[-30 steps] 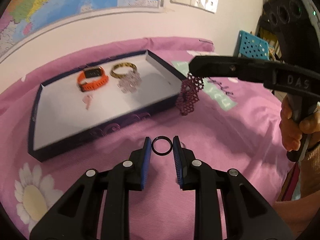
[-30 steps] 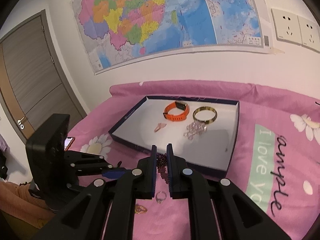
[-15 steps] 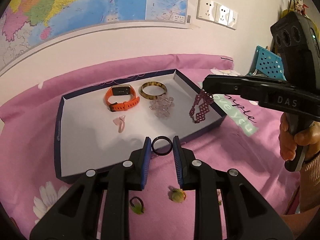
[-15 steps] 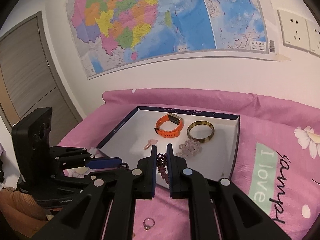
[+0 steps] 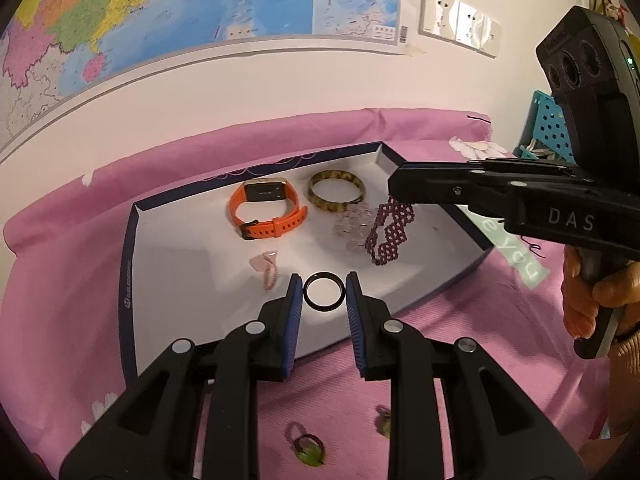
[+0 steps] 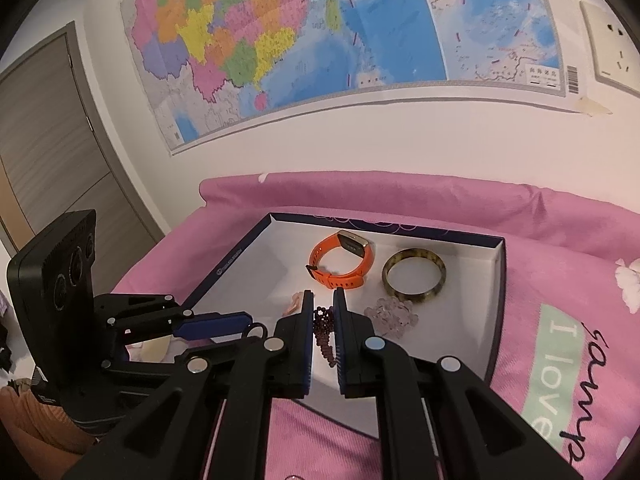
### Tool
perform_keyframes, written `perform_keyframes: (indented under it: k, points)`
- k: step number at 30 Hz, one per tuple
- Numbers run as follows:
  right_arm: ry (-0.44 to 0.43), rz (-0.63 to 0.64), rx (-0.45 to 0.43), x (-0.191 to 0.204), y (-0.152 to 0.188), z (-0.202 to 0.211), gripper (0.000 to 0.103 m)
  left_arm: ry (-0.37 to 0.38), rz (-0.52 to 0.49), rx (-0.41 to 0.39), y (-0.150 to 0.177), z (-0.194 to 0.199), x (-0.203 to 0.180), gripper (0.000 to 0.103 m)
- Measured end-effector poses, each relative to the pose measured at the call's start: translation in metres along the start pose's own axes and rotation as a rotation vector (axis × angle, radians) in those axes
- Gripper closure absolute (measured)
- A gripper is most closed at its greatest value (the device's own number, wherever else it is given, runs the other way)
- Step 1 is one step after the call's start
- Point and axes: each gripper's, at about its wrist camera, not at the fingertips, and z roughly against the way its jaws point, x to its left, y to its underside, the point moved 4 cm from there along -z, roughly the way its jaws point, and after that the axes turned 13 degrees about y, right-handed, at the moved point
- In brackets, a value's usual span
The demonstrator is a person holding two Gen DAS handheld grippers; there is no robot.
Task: Organize jewelry
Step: 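Carry the black ring and beaded bracelet into the box lid and open both tools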
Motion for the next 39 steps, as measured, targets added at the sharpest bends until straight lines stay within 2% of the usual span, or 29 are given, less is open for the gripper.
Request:
perform_keyframes:
  k: [17,29,35,37,39]
  points:
    - [-0.010,-0.024,0.046,-0.007,-0.005,-0.033,0.095,-0.048,0.056,0.054,-0.002,-0.029,0.036,0.080]
    - [0.062,-0.059,0.093,-0.029,0.000,-0.053,0.094,-0.044,0.074,0.106,-0.001,-0.051,0.044,0.080]
    - [0.096,-0.072,0.099,-0.035,0.002,-0.056,0.089,-0.046,0.079,0.102,-0.003,-0.051,0.043,0.080]
    - [0.112,-0.073,0.093,-0.037,0.002,-0.054,0.081,-0.047,0.077,0.089,-0.003,-0.047,0.043,0.075]
    - [0.131,-0.079,0.079,-0.039,0.002,-0.049,0.072,-0.052,0.078,0.068,-0.005,-0.041,0.041,0.065]
